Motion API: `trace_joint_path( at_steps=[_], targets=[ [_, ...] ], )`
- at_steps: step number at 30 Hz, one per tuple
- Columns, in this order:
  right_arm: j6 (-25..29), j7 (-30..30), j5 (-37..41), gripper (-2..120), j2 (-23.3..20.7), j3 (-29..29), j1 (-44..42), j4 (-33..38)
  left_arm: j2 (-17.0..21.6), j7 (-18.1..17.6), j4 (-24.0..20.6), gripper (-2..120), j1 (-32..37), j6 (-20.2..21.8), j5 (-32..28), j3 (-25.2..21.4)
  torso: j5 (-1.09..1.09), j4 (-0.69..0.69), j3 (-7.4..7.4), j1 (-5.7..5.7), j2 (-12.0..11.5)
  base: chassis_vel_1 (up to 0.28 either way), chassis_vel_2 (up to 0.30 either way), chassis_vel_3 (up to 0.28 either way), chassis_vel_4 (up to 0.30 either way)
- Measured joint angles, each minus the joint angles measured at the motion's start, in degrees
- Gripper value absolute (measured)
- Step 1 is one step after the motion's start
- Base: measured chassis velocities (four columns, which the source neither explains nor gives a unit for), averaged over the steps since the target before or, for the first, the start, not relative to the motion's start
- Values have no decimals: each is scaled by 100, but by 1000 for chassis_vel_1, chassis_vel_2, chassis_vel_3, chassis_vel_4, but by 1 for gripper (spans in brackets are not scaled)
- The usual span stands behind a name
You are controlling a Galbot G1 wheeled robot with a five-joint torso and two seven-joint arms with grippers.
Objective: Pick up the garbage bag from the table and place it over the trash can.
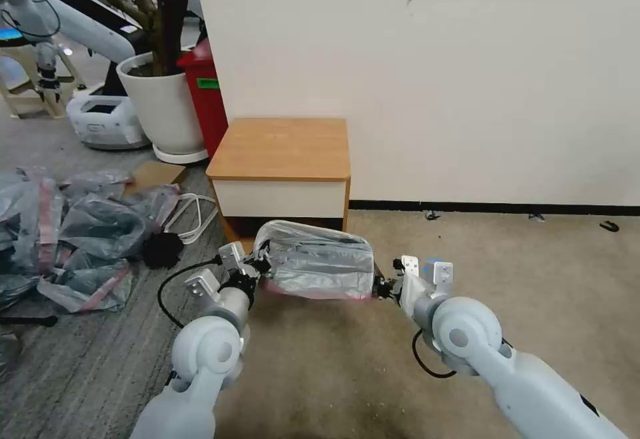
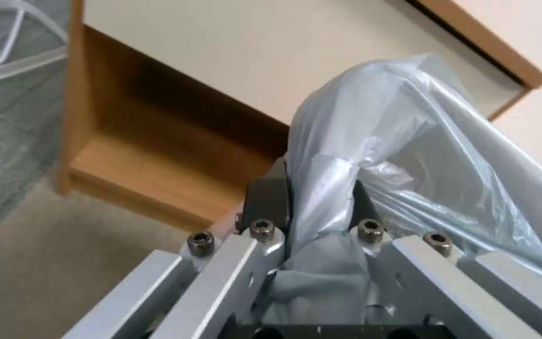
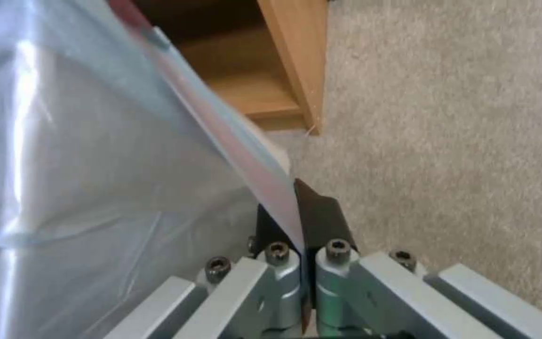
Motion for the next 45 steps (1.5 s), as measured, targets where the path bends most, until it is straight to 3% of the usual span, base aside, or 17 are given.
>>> trace_joint_path(
  at_steps=[7, 12, 15, 25, 26, 29, 31, 33, 37, 45],
  targets=[
    [371, -341, -866, 0, 64, -201, -144, -83, -29, -434, -58, 7, -53, 105, -395, 0, -1, 0, 0, 0, 0, 0, 0, 0, 0],
    [678, -414, -1695, 2, 121, -324, -208, -154, -4, -440, -28, 7, -54, 176, -284, -37, 0, -1, 0, 0, 0, 0, 0, 0, 0],
    [810, -422, -2001, 18, 34, -252, -166, -26, 40, -289, 71, 7, -25, 170, -52, -90, -1, 0, 0, 0, 0, 0, 0, 0, 0],
    [784, -409, -2000, 50, -130, -27, -253, 387, -3, -128, 277, 6, -81, 76, 186, -99, -1, -1, 0, 0, 1, 0, 0, 0, 0],
    [786, -404, -1849, 59, -119, 22, -283, 511, -5, -128, 323, 6, -106, 72, 190, -99, 0, -1, 0, 0, 1, 0, 0, 0, 0],
    [771, -368, -1599, 64, -94, 88, -285, 611, -6, -125, 346, 6, -112, 72, 191, -99, 0, 0, 0, 0, 1, 0, 0, 0, 0],
    [658, -188, -681, 77, -37, 294, -237, 827, -2, -101, 383, 6, -112, 72, 198, -94, 0, 0, 0, 0, 1, 0, 0, 0, 0],
    [645, -174, -518, 78, -34, 346, -227, 862, -2, -97, 385, 6, -111, 72, 199, -95, -1, 0, 0, 0, 1, 0, 0, 0, 0],
    [485, 72, 767, 97, 9, 911, -344, 1325, 4, -73, 429, 6, -147, 47, 194, -136, -1, 1, 0, 0, 1, 0, 0, 0, 0],
    [254, 622, 1637, 111, 396, 1139, -775, 1571, 15, -68, 386, 6, -220, 32, 119, -188, 0, 0, 0, 0, 1, 0, 0, 0, 0]
  ],
)
